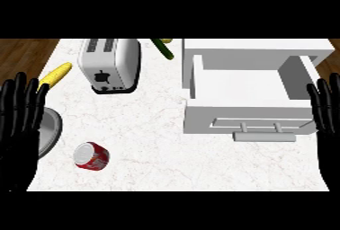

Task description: Pick up the can, place it into the drawer and close the drawer

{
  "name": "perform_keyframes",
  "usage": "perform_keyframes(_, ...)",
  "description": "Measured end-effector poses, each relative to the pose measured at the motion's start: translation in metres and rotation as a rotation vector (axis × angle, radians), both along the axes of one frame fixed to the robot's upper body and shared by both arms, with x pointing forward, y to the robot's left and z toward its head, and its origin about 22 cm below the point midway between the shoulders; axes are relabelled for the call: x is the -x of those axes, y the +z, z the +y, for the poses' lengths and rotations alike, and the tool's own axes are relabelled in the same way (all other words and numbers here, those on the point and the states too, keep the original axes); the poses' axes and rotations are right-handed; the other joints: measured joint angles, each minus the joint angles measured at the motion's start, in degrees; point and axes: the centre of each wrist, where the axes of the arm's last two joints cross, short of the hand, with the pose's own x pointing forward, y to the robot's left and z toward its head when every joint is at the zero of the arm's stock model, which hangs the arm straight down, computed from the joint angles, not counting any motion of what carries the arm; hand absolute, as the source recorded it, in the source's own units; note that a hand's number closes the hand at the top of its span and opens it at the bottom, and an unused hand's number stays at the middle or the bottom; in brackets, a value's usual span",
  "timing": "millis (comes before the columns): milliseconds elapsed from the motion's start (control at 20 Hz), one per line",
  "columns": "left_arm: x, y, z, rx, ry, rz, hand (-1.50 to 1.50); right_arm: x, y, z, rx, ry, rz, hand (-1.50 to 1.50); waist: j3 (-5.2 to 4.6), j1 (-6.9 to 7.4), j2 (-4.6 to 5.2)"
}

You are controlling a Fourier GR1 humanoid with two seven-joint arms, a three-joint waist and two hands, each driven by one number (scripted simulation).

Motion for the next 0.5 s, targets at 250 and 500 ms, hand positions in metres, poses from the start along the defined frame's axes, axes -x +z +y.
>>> perform_keyframes(250,0.001,0.006,-0.008,-0.002,-0.417,-0.006,-1.50,-0.002,0.001,0.004,-0.013,0.040,0.007,-1.50,-0.08,-0.95,1.12)
perform_keyframes(500,0.002,-0.011,0.004,-0.147,-0.782,0.178,-1.50,0.000,-0.019,-0.003,-0.071,-0.053,0.168,-1.50,-0.13,-2.16,2.05)
